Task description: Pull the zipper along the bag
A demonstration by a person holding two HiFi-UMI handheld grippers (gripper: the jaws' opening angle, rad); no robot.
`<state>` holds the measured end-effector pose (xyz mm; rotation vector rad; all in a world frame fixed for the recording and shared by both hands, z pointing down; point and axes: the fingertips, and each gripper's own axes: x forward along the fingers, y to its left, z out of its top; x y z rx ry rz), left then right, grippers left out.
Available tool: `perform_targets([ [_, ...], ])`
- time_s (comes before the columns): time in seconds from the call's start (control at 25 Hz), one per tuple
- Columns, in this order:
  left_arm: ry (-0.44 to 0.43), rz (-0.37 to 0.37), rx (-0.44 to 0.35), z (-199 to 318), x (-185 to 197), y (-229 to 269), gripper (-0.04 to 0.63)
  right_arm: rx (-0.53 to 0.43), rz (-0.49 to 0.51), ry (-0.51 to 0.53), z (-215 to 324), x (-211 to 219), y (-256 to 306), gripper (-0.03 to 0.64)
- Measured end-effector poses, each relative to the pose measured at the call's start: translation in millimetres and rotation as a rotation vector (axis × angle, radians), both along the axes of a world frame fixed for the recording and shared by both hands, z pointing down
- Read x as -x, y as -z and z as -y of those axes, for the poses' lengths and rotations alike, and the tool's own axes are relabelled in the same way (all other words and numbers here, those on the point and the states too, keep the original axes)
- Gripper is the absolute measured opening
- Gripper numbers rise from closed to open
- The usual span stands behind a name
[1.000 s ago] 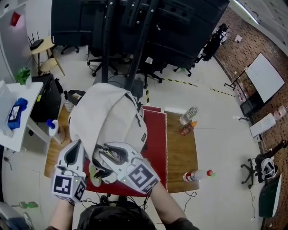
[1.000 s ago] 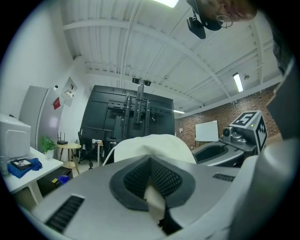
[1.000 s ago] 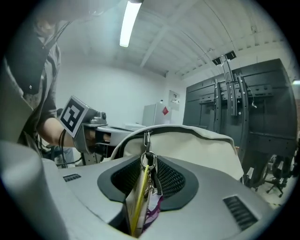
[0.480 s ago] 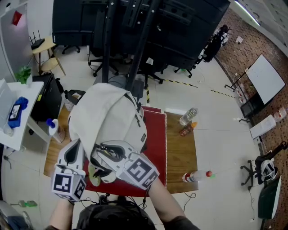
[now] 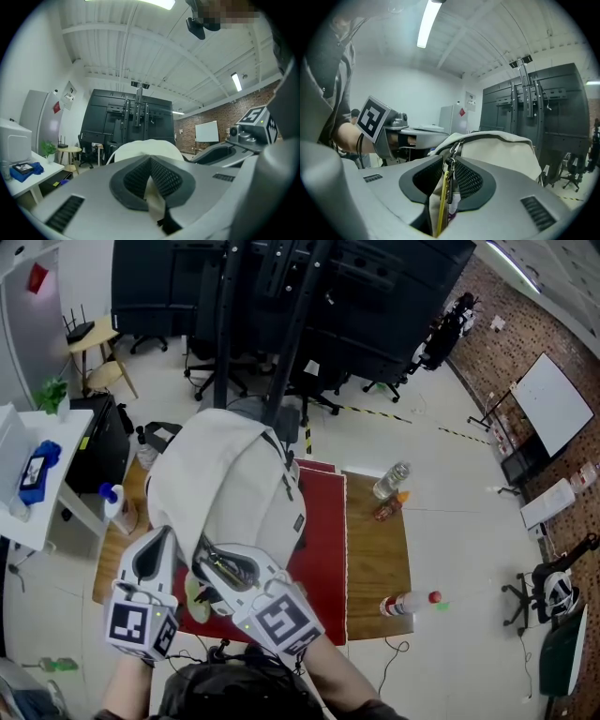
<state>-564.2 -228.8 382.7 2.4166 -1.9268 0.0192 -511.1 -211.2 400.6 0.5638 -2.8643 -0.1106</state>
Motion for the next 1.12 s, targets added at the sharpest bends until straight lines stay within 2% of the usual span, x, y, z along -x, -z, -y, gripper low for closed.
perform_targets([
  [0.24, -0.006, 0.007, 0.001, -13, -7, 3, 0.026, 0.115, 0.061, 0.032, -7, -4, -5, 0.083],
  [0.56, -0.028, 0.022, -0.005, -24, -15, 11, 0.026, 0.189, 0.118, 0.017, -15, -7, -2, 0.054],
  [0.76, -0.162, 0.063, 0.079, -23, -40, 23, 0.03, 0.115, 0.074, -0.008, -25, -5, 4, 0.054],
  [0.84, -0.204, 0.093, 0.113, -20, -51, 26, 0.101, 0.097, 0.066, -0.015, -28, -4, 8, 0.054],
  [0.88, -0.218, 0.119, 0.125, -17, -55, 26, 0.107, 0.096, 0.068, -0.016, -30, -5, 9, 0.054],
  [0.96, -0.238, 0.176, 0.147, -9, -59, 23, 0.182, 0.091, 0.072, -0.02, -33, -6, 11, 0.054],
  [1.12, -0.291, 0.281, 0.205, 8, -67, 15, 0.192, 0.04, 0.036, -0.048, -36, -10, 12, 0.054],
])
